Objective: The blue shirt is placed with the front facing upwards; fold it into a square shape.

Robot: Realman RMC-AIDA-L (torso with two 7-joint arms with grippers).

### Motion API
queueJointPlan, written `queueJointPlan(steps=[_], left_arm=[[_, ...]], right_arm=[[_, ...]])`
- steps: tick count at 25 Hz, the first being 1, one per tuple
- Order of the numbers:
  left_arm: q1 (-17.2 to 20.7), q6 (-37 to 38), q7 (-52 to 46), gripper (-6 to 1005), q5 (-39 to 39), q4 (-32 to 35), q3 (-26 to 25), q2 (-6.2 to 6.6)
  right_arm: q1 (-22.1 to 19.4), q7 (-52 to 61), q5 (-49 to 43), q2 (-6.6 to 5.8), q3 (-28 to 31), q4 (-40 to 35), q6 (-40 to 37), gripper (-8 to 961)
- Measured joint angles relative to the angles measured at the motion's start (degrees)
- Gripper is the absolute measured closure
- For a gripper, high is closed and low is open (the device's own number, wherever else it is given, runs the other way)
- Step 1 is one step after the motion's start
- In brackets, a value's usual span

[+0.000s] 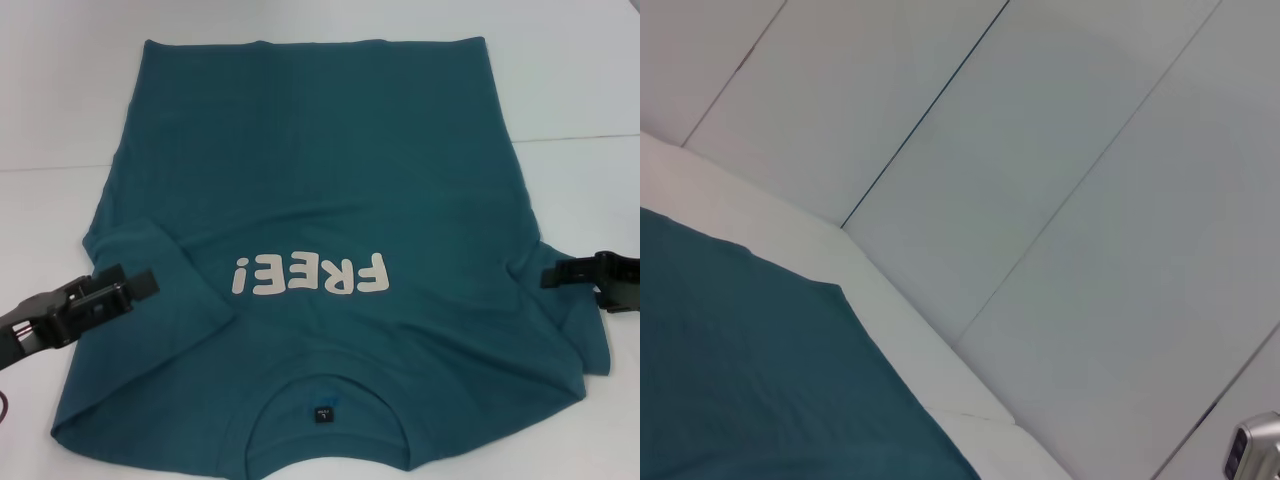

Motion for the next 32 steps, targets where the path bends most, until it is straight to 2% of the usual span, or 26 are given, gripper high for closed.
queueJointPlan(steps=[5,16,21,28,32], left_arm=[[-0.04,0.02,0.00,65,-0.09,0.00,0.06,0.00],[0.04,-0.04,-0.05,65,-0.17,0.00,0.00,0.00],[0.08,0.10,-0.12,65,-0.22,0.00,0.00,0.00],[0.38,0.27,-0.20,65,-0.53,0.00,0.00,0.00],[0.49,0.36,-0.38,65,-0.54,0.00,0.00,0.00]], right_arm=[[0.17,0.11,-0.26,-0.05,-0.05,-0.07,-0.01,153],[0.22,0.20,-0.27,-0.56,-0.06,0.26,-0.23,600],[-0.09,0.20,-0.25,-0.66,-0.07,0.27,-0.18,838],[-0.57,0.20,-0.23,-0.90,0.35,-0.28,-0.14,938],[-0.49,0.21,-0.16,-2.16,0.44,-0.71,-0.30,938]])
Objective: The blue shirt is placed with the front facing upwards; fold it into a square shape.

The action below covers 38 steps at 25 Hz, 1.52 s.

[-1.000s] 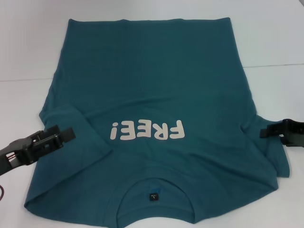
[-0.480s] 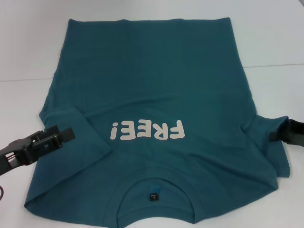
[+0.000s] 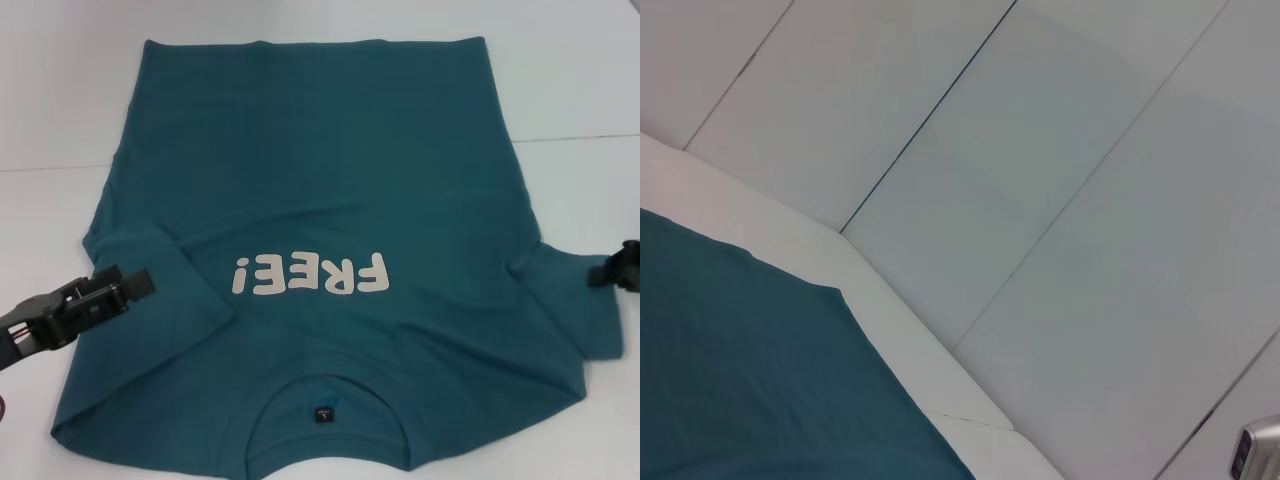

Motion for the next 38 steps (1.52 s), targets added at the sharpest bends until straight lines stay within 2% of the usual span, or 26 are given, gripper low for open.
queueJointPlan(steps=[4,16,23,32,38], left_arm=[[0.26,0.08,-0.06,65,-0.02,0.00,0.00,0.00],[0.41,0.18,-0.06,65,-0.08,0.00,-0.08,-0.09],[0.47,0.28,-0.06,65,-0.08,0.00,-0.43,-0.09],[1.23,0.18,0.27,65,-0.08,0.00,-1.25,-0.15],[1.68,0.20,0.30,65,-0.08,0.00,-3.14,-0.18]], right_arm=[[0.38,0.00,0.06,-0.75,0.02,-0.91,-0.38,938],[0.90,2.67,-0.07,-1.25,-0.50,-6.33,-0.74,938],[3.25,2.79,-0.13,-1.52,-0.52,-7.92,-1.55,937],[7.86,3.41,-2.20,0.38,-4.64,-7.29,-5.47,937],[9.50,4.92,-2.36,1.05,-7.82,-7.26,-7.44,937]])
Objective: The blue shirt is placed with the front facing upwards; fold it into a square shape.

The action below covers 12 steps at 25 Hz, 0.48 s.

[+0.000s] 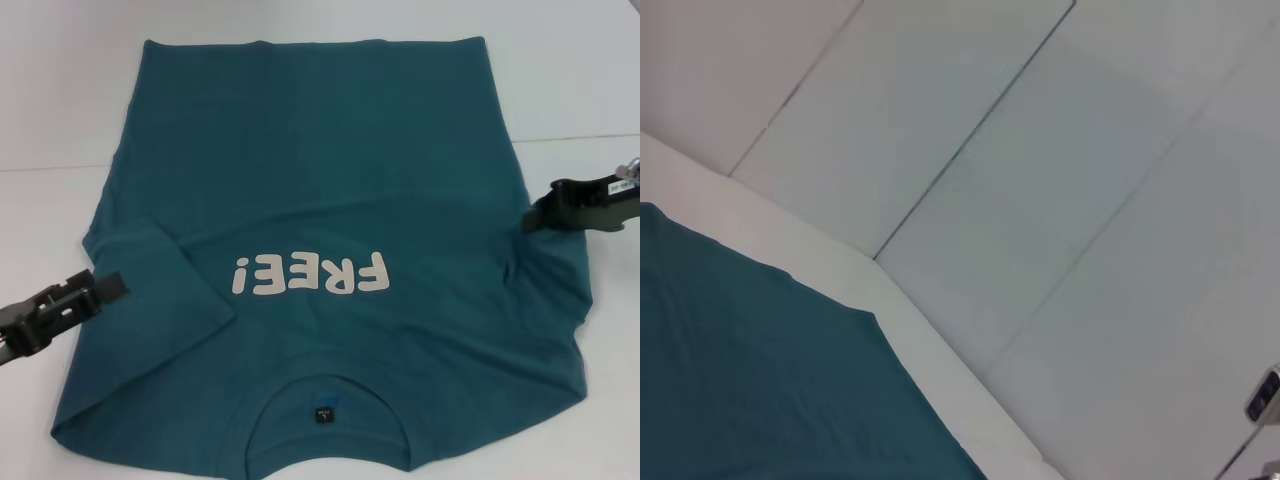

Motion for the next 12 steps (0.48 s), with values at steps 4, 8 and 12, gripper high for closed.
queueJointPlan(steps=[4,8,12], left_arm=[[0.17,0.00,0.00,65,0.00,0.00,-1.00,0.00],[0.28,0.04,0.00,65,0.00,0.00,-1.59,0.00],[0.29,0.07,0.00,65,0.00,0.00,-1.76,0.01]], right_arm=[[0.35,0.00,-0.01,0.26,-0.91,-0.23,-1.77,930],[0.24,0.00,-0.01,0.26,-1.09,-0.56,-3.01,924],[-0.54,-0.08,-0.01,-0.06,-1.11,-0.73,-3.39,917]])
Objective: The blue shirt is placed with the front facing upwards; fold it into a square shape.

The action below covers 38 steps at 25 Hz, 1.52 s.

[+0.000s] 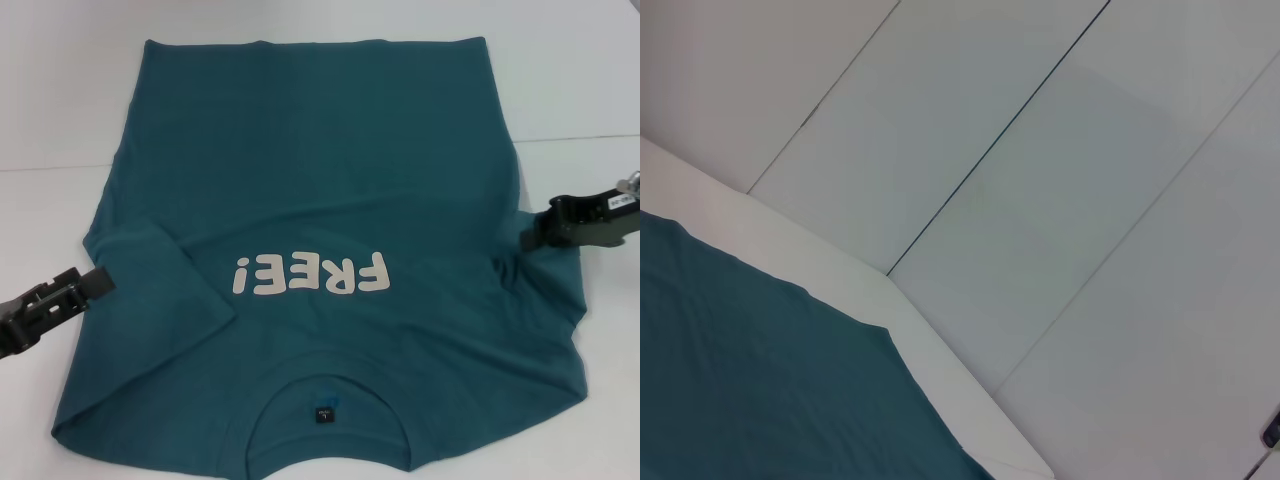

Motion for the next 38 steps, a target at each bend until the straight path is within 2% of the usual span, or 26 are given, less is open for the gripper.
queueJointPlan(steps=[6,22,38], left_arm=[[0.00,0.01,-0.01,65,0.00,0.00,-0.01,0.00],[0.04,0.14,-0.23,65,0.00,0.00,-0.01,-0.09],[-0.18,0.18,-0.35,65,0.00,-0.76,-0.01,-0.05]], right_arm=[[-2.33,0.08,0.02,-0.71,0.62,-1.19,3.08,907],[-3.03,1.55,-6.70,-0.91,1.03,-1.31,9.30,881],[-3.38,3.84,-6.93,-0.97,1.13,-2.39,12.29,855]])
